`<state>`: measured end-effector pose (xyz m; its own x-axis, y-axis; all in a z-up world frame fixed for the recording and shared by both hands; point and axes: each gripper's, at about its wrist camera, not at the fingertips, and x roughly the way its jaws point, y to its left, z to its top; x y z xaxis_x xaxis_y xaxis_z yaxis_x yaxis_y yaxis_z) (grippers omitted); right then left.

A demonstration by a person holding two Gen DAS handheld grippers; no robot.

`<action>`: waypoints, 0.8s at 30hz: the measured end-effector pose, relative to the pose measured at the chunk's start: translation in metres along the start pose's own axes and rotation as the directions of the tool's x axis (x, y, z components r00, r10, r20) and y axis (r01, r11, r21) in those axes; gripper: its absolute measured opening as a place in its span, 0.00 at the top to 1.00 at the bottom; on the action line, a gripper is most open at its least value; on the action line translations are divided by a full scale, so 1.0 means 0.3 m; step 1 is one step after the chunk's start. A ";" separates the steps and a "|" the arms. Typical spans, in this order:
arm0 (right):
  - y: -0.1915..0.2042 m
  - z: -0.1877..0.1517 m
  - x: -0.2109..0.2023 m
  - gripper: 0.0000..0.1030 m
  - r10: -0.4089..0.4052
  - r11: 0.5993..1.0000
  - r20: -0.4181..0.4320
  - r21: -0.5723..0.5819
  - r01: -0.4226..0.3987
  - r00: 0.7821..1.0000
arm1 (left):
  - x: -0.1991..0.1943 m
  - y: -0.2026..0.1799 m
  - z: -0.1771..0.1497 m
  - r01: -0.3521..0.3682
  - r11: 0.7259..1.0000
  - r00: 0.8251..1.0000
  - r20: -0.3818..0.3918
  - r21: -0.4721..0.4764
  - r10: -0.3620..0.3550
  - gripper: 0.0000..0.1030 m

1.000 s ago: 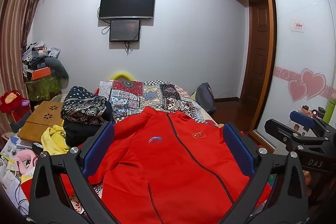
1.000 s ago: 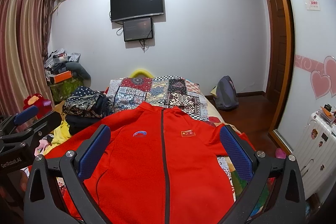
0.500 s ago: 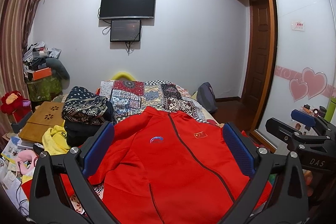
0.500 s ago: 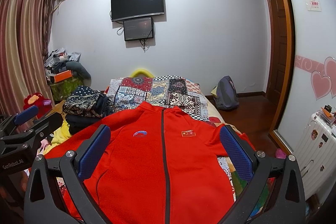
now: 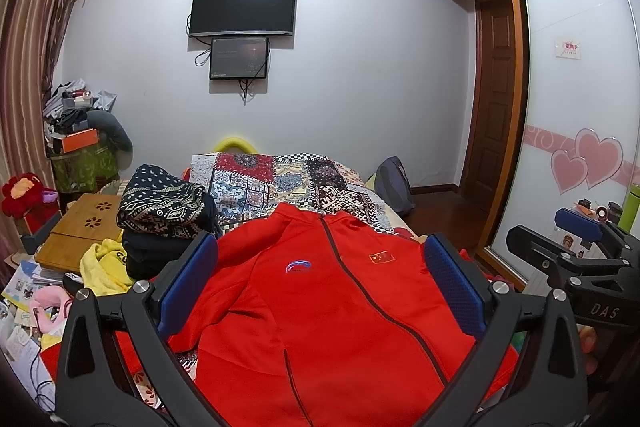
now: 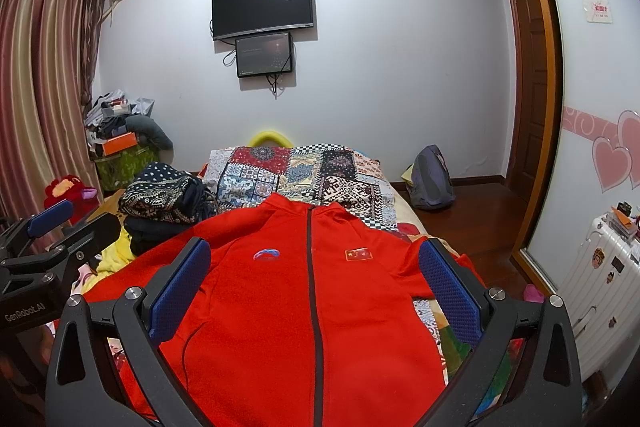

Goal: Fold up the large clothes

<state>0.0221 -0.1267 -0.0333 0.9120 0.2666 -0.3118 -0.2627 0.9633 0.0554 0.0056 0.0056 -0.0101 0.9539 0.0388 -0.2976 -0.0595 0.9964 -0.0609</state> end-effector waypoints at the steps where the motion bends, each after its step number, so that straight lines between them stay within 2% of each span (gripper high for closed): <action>1: 0.002 0.001 0.001 0.00 0.000 1.000 0.000 0.000 0.000 1.000 | 0.000 0.001 0.000 0.001 1.000 1.000 -0.001 -0.001 -0.001 0.00; 24: -0.012 0.002 0.054 0.00 0.002 1.000 -0.027 -0.004 -0.003 1.000 | 0.030 0.038 0.009 -0.013 1.000 1.000 -0.014 -0.006 0.013 0.00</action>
<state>0.0380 -0.1259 -0.0380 0.9025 0.2680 -0.3371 -0.2663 0.9625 0.0521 0.0144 0.0175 -0.0110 0.9489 0.0510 -0.3115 -0.0742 0.9953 -0.0628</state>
